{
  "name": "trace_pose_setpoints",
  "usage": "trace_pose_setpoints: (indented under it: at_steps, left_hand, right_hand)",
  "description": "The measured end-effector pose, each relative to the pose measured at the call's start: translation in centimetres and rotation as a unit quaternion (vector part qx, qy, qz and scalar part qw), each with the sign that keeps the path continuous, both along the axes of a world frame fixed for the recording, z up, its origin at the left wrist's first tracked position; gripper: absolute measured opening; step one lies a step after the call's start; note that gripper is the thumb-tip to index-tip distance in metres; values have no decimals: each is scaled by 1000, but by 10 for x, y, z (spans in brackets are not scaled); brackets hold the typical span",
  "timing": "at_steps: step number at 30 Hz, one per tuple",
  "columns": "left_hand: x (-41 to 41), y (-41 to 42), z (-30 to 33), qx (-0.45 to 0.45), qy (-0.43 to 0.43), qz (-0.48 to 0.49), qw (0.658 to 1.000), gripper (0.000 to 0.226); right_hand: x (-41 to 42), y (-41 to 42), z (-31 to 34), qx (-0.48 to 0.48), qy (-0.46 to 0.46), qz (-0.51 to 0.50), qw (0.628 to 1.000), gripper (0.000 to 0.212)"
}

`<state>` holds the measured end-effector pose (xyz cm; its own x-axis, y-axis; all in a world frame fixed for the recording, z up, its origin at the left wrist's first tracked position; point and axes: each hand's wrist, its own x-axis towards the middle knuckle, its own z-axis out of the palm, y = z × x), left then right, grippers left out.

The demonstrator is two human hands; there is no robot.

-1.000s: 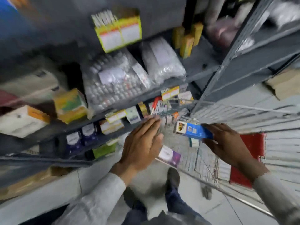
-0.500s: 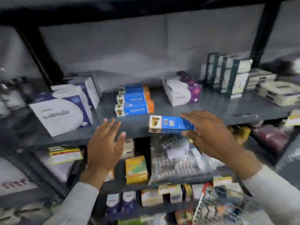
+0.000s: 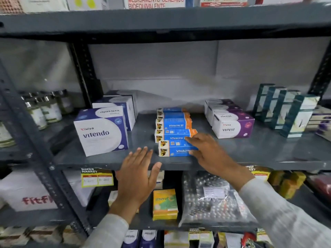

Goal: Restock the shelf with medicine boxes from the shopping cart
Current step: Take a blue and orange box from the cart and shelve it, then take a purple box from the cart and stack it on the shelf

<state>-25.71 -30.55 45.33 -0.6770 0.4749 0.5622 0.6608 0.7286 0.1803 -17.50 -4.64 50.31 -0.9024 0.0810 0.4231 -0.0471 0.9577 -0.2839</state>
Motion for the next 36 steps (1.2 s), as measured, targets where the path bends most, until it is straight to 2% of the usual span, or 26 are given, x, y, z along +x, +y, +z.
trace_pose_setpoints:
  at_steps: [6, 8, 10, 13, 16, 18, 20, 22, 24, 27, 30, 32, 34, 36]
  left_hand:
    - [3, 1, 4, 28, -11, -21, 999, 63]
    - [10, 2, 7, 89, -1, -32, 996, 57]
    - [22, 8, 6, 181, 44, -54, 981, 45]
    - [49, 28, -8, 253, 117, -131, 951, 35]
    - [87, 64, -44, 235, 76, -226, 942, 32]
    - [118, 92, -83, 173, -3, -269, 947, 32]
    - [151, 115, -131, 69, -99, -291, 949, 37]
    - [186, 133, -180, -46, -193, -305, 931, 42]
    - [219, 147, -222, -139, -291, -315, 892, 45]
    - [259, 169, -275, -227, -402, -295, 836, 48]
    - [282, 193, -322, -316, -453, -268, 789, 47]
    - [289, 203, -348, -378, -477, -245, 754, 49]
    - [287, 205, -364, -417, -460, -234, 748, 49]
    - [287, 198, -370, -394, -428, -225, 781, 46]
  right_hand:
    - [23, 4, -2, 1, 102, 4, 995, 47]
    - [37, 9, -4, -6, 142, -9, 990, 42]
    - [57, 13, -7, -17, 189, -25, 981, 33]
    - [96, 21, -24, -25, 253, -50, 966, 24]
    - [141, 31, -65, -47, 273, -62, 959, 20]
    - [177, 43, -103, -79, 235, -82, 965, 19]
    - [216, 59, -147, -120, 159, -124, 972, 21]
    - [255, 77, -195, -182, 65, -174, 966, 25]
    - [292, 91, -246, -249, -20, -247, 936, 25]
    - [343, 107, -328, -365, -141, -356, 848, 28]
    - [383, 104, -401, -462, -274, -388, 749, 33]
    - [400, 95, -439, -495, -322, -401, 701, 42]
    - [405, 81, -470, -464, -378, -379, 706, 56]
    - [404, 68, -496, -426, -426, -318, 732, 68]
